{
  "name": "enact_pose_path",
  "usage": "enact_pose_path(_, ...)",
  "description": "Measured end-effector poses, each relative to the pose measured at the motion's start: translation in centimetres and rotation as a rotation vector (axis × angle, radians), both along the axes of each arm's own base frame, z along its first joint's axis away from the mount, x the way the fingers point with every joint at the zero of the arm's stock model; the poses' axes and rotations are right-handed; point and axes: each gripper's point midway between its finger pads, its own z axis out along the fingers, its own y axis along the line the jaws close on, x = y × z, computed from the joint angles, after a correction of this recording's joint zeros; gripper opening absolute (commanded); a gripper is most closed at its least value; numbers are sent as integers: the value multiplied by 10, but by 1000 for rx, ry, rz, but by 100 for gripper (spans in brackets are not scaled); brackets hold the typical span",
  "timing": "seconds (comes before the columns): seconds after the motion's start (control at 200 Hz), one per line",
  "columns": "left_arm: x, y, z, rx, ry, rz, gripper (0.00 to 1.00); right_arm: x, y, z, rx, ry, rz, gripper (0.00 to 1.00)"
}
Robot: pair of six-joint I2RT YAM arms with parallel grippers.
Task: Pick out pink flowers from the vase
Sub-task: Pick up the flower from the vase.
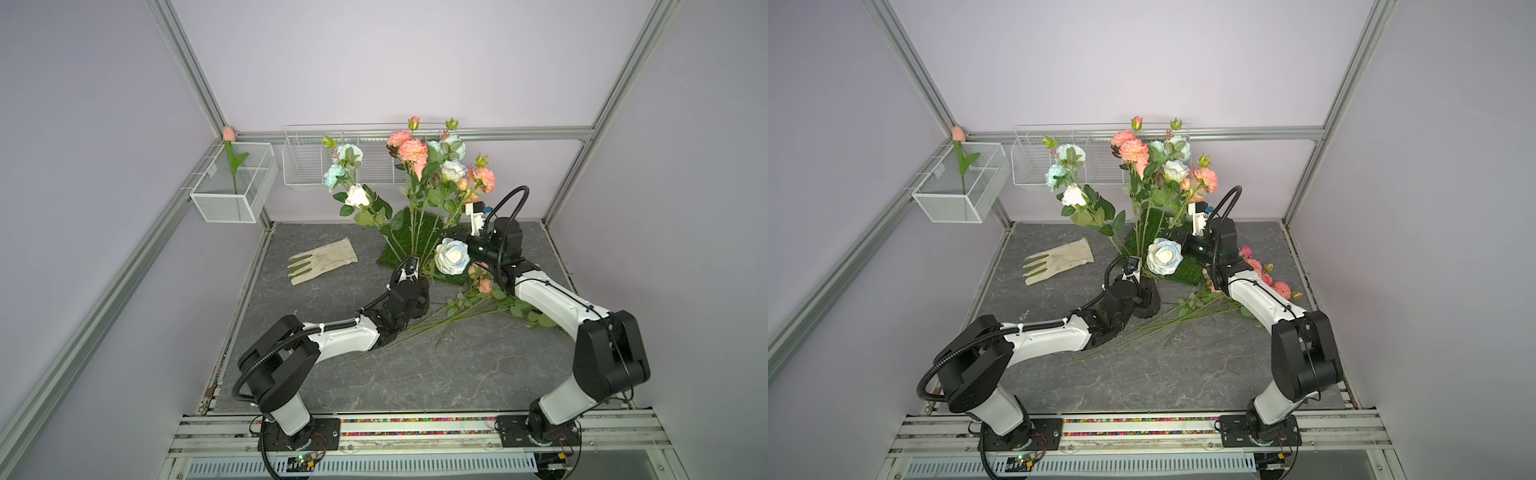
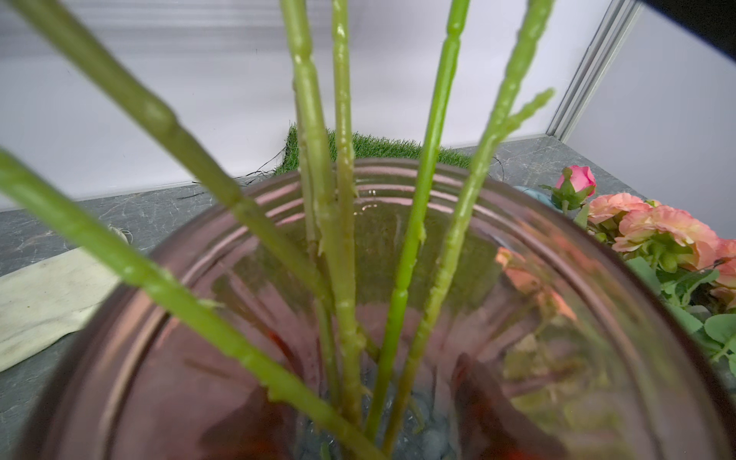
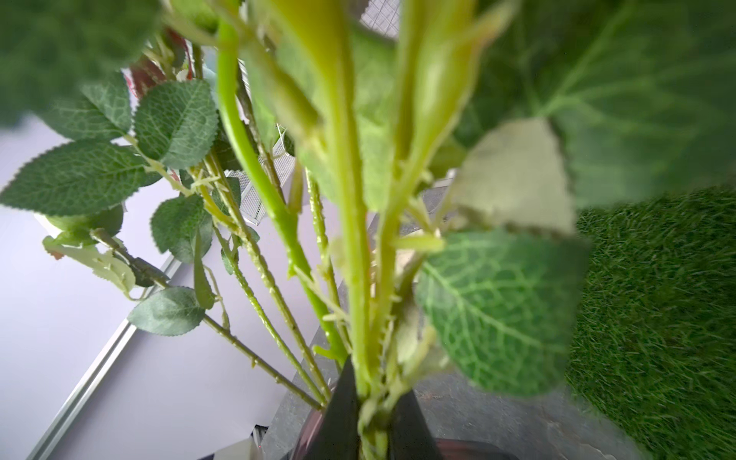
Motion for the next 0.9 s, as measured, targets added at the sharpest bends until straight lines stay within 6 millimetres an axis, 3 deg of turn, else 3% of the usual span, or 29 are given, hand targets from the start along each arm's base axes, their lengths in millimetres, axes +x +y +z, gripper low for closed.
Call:
enact_pose_path(0.255,1,-1,0,6,-3,-1,0,-34,-42,33,-59,-91,-99,10)
enact_pose_path(0.43,0,-2,0,13,-6,-7,0,-48,-76,37,-63,-101,-170,9)
enact_pose_path(0.595,-1,-3,0,16,-7,-9,0,-55,-127,41,-83,-87,-311,8)
enact_pose_path(0.79,0,-2,0,14,-7,-8,0,-76,-203,65,-125,-125,-571,8)
enact_pose_path(0.9,0,-2,0,11,-6,-7,0,-87,-233,61,-148,-104,-688,7)
